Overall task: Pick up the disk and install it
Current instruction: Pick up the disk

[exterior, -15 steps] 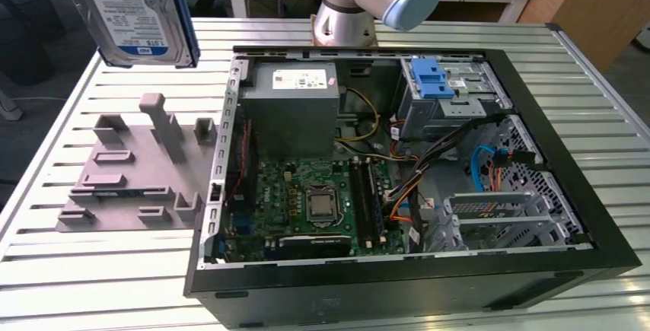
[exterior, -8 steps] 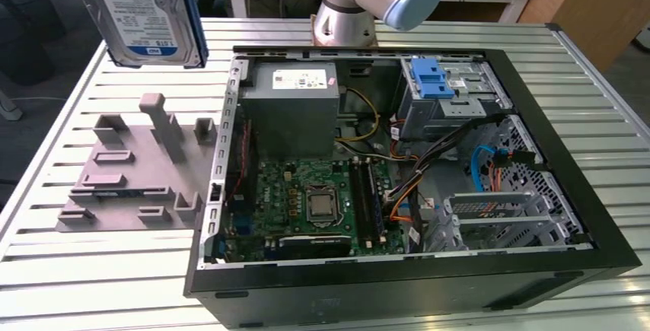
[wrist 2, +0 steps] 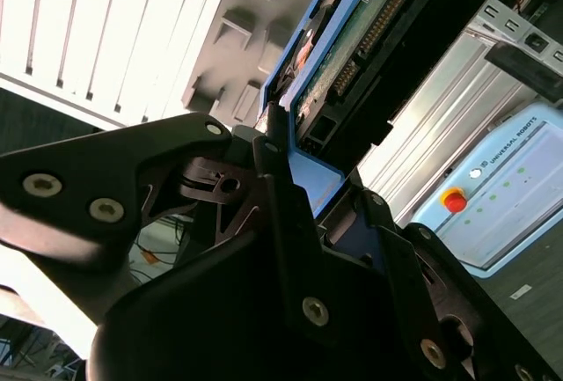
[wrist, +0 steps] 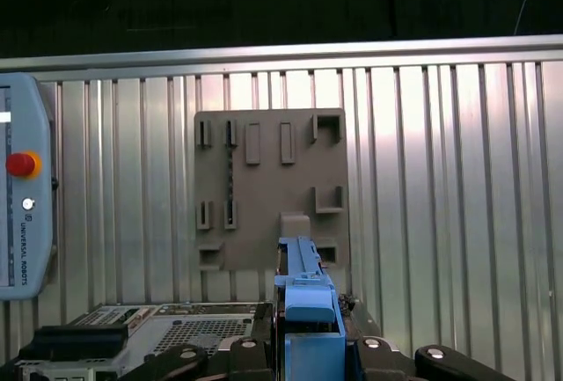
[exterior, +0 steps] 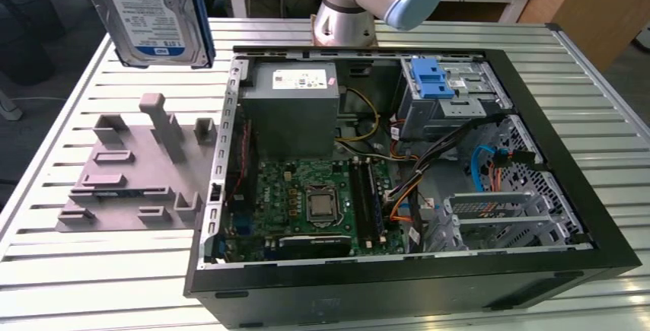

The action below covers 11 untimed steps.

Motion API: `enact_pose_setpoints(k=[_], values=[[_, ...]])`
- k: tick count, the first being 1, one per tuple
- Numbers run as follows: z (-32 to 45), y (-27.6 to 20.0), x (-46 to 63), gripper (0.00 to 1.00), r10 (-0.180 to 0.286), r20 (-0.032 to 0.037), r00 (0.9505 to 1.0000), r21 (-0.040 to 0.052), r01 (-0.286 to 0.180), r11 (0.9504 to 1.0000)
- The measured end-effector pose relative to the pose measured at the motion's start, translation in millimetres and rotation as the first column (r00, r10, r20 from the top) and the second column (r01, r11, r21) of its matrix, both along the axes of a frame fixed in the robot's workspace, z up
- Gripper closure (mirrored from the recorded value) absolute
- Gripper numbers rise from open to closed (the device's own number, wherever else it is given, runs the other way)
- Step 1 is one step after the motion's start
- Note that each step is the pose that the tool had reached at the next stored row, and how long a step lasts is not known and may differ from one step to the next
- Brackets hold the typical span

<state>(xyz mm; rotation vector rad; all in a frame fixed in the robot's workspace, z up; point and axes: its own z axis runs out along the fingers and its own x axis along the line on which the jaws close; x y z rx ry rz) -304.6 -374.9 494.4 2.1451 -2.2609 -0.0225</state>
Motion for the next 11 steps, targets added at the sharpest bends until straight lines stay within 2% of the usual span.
enact_pose_setpoints(k=[11], values=[[0.0,-1.0,19.1,0.63,0.0,0.0,1.0,0.0,0.0,1.0]])
